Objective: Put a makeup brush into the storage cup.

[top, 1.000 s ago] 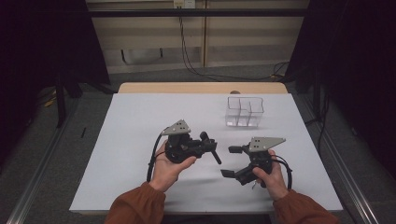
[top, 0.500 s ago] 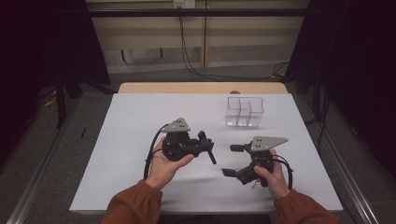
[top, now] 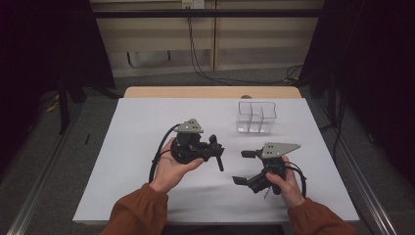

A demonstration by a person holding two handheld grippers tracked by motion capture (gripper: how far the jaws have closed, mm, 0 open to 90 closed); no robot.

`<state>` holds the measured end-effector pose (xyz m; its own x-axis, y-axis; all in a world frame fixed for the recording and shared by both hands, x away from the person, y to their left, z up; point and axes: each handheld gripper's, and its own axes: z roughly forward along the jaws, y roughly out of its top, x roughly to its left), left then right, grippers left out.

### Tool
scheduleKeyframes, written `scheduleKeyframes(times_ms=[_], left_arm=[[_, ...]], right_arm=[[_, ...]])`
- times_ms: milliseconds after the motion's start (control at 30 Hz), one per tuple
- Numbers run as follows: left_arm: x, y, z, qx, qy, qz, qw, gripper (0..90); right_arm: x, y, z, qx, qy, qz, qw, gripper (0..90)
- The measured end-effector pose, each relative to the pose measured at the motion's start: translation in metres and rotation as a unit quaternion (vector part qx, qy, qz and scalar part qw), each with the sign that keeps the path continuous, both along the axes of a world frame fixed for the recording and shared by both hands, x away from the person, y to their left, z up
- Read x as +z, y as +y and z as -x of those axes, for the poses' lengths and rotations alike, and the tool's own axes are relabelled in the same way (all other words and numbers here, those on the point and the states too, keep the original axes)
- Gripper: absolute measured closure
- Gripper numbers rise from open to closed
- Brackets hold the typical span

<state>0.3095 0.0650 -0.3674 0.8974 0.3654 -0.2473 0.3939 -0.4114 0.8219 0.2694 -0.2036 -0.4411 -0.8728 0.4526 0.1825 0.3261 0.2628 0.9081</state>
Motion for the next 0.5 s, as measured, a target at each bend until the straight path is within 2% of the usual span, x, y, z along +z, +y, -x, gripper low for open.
scheduleKeyframes(times_ms=[67,167,333,500], left_arm=[[-0.0024,-0.0024,-0.0005,-0.008,0.008,-0.019,0.9998,79.5],[-0.0028,-0.0036,-0.0006,-0.012,0.014,-0.031,0.9993,79.5],[-0.0012,-0.0023,-0.0012,-0.014,0.014,-0.035,0.9992,79.5],[-0.0015,-0.0023,-0.0021,-0.018,0.019,-0.042,0.9988,79.6]], right_arm=[[-0.0005,0.0006,-0.0001,0.002,-0.007,0.005,1.0,0.7],[-0.0016,0.0016,-0.0006,0.006,-0.007,0.01,0.9999,0.7],[-0.001,0.0044,-0.0011,0.006,-0.02,0.015,0.9997,0.7],[-0.0003,0.0079,-0.0052,0.012,-0.021,0.016,0.9996,1.0]])
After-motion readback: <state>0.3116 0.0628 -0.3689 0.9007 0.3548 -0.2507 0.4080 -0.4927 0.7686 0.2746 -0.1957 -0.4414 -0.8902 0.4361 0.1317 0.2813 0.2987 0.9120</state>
